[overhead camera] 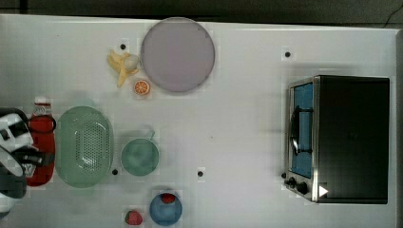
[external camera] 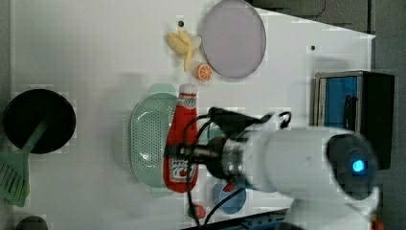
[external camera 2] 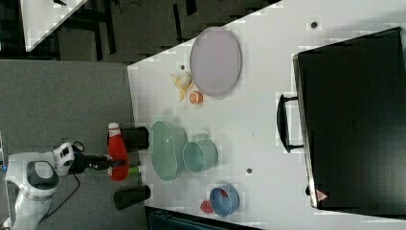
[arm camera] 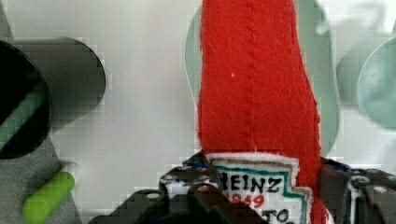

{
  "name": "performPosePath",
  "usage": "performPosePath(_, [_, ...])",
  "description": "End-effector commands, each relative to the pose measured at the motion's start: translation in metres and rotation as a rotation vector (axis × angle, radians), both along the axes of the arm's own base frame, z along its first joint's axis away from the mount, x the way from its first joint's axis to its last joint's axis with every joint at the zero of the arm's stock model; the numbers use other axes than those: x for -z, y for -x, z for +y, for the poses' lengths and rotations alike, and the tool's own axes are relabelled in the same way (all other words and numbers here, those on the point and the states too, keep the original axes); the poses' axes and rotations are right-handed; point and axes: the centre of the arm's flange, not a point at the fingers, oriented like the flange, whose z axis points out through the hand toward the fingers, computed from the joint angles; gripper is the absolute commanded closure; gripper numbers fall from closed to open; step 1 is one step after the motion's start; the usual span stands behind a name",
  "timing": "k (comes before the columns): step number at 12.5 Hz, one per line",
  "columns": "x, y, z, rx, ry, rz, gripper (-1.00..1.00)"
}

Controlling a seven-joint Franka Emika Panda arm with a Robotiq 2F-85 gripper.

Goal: Pick ketchup from strainer and place it on the table

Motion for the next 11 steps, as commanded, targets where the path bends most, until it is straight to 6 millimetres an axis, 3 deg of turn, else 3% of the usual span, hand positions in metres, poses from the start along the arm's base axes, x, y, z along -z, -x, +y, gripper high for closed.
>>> performPosePath(1, [-0.027, -0.09, -0.093, 0.139, -0.008, 0.002, -0.19])
performPosePath(3, [-0.042, -0.121, -0.137, 0.219, -0.004, -0.013, -0.19])
performPosePath(5, [-0.045, -0.144, -0.184, 0.241, 0.005, -0.026, -0.19])
performPosePath(8, [-0.037, -0.172, -0.265, 0.196, 0.018, -0.041, -0.19])
performPosePath(11, [-0.022, -0.186, -0.349, 0.169, 0.048, -0.028, -0.19])
